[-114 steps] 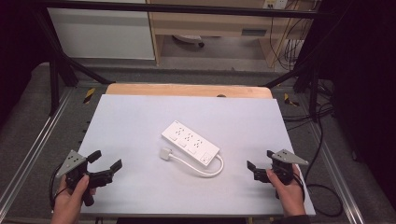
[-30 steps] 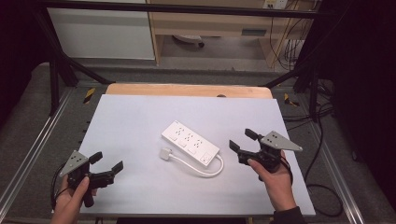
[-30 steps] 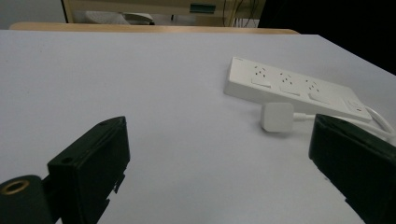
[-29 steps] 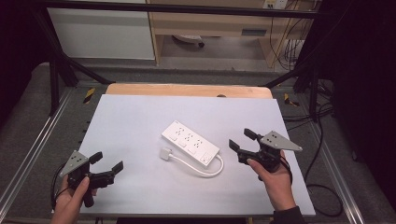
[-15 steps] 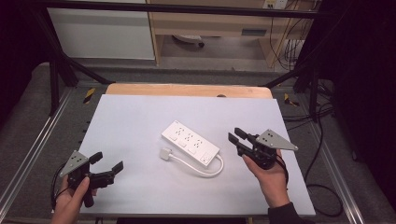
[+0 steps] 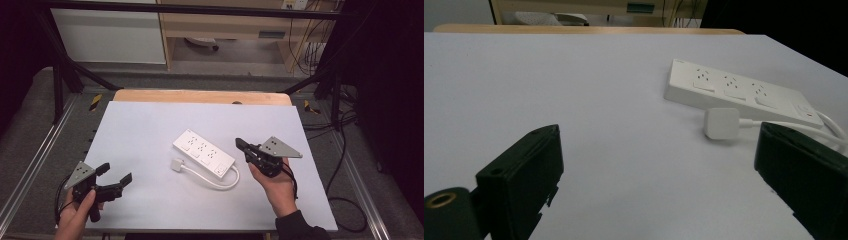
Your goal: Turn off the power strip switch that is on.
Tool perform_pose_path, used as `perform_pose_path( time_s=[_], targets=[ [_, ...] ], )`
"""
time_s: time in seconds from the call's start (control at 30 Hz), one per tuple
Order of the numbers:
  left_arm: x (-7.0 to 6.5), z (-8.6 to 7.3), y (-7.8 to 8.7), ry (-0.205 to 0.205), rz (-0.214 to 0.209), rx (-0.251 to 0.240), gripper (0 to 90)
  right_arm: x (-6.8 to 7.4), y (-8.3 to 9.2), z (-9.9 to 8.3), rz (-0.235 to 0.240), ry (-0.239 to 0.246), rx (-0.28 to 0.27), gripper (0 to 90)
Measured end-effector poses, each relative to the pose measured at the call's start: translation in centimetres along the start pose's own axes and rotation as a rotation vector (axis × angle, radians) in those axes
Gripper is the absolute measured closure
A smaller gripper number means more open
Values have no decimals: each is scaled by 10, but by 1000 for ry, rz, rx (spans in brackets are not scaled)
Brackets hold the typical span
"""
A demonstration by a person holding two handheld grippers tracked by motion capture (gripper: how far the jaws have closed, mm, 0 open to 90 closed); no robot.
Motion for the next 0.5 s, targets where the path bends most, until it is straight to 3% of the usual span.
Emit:
perform_pose_path(
  time_s=[0.23,0.5],
  targets=[
    [0,-1,0,-3,2,4,53,10,-14,4,50,12,9,900],
    [-1,-1,-1,-8,0,6,53,14,-24,3,64,4,23,900]
  ],
)
Point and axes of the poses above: each handheld gripper's, and its own axes: y roughly backward along the jaws, z roughly out of its top, x roughly to its left, the point moved 7 cm from there along -y, roughly forward along the jaws, and after that the axes turned 9 degrees about x, right-handed, at the moved point
